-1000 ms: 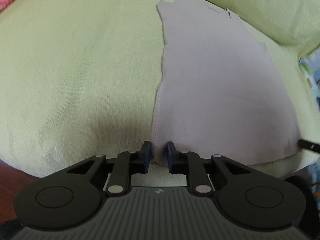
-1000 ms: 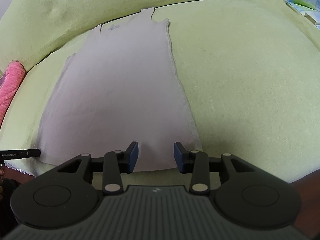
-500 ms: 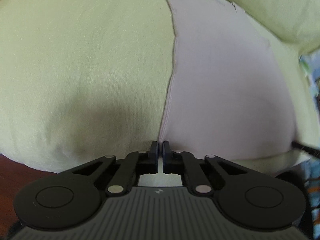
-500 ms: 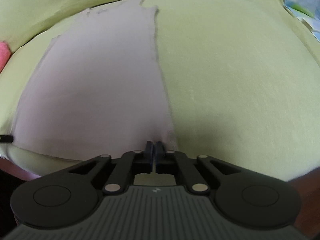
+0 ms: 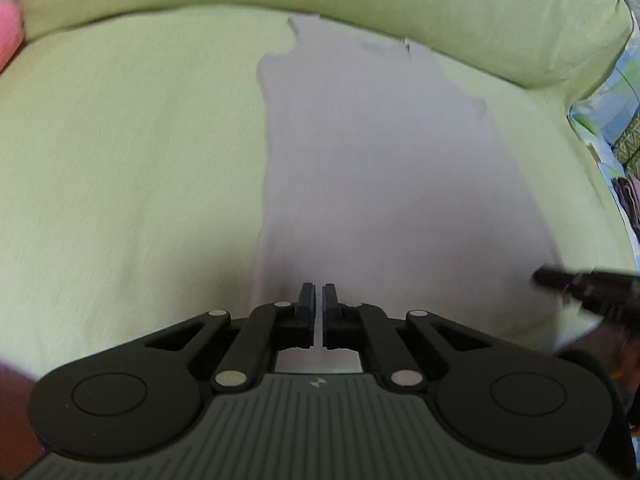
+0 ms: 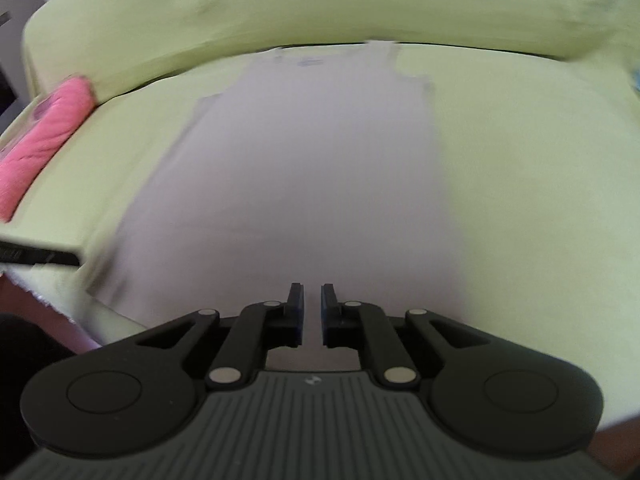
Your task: Fold clothes
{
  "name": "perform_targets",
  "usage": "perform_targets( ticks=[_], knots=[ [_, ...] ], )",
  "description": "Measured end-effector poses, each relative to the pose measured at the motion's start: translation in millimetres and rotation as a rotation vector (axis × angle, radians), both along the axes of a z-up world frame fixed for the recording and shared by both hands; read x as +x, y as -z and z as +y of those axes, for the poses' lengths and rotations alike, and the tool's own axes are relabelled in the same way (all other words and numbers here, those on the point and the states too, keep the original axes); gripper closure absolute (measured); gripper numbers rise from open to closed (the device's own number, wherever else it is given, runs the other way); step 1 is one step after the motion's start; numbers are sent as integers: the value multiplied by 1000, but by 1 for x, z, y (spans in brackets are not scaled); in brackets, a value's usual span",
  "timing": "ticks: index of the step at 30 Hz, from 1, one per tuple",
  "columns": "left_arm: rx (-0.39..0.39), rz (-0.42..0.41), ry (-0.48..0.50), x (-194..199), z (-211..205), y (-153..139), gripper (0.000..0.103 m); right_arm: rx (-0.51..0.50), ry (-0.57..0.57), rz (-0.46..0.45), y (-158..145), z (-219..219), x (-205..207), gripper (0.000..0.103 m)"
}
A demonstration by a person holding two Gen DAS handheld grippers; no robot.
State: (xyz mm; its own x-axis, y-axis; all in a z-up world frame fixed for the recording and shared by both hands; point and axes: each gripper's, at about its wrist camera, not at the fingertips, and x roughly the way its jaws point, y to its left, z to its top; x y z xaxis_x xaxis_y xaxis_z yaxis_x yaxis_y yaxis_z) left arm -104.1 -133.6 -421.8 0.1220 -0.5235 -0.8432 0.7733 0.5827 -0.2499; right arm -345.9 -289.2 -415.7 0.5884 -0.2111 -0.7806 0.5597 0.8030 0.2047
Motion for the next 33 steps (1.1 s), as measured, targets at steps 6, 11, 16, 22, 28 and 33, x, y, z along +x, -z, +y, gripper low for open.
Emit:
perform_targets(
  ticks=[6,11,16,22,28,33],
  knots=[
    [99,14,-19,-9,-2,46,101,79,-5,60,30,1,7,98],
    [150,40,-13,-29,28,46,101,98,-34,136,22,-7,-7,94],
    [67,6,-25,-14,9,26,101,47,-157,-16,-5,-18,36,93],
    [36,-11,-35,6,-29,38,100,9,-355,-112,1,-25,129,98],
    [70,-36,-77,10,-18,41,99,-50,-360,-105,8,-43,170,99],
    [76,-53,-109,23,-25,34,99,-74,-409,-163,5,-48,212,99]
  ],
)
